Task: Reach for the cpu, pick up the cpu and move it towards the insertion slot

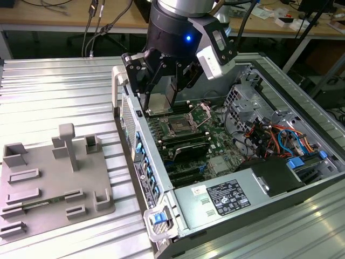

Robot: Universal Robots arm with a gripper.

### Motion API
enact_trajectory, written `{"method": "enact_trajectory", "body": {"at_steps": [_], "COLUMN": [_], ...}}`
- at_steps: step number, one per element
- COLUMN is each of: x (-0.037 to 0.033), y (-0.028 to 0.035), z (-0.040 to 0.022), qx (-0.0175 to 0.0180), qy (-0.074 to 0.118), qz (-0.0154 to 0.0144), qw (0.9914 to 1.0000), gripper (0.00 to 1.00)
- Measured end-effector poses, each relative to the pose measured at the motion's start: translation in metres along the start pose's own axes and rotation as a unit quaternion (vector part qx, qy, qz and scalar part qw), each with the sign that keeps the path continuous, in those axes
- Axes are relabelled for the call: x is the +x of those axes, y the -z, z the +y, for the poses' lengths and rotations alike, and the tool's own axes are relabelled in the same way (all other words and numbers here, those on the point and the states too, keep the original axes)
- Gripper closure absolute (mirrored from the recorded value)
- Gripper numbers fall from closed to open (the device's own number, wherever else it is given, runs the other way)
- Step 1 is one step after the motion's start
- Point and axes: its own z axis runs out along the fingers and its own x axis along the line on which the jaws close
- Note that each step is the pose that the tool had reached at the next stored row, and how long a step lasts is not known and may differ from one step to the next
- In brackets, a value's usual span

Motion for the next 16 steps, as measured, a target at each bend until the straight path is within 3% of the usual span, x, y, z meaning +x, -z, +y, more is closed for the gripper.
{"method": "enact_trajectory", "body": {"at_steps": [16], "x": [-0.0101], "y": [0.0003], "z": [-0.0003], "qx": [0.0000], "qy": [0.000], "qz": [0.0000], "qw": [1.00000], "gripper": [0.45]}}
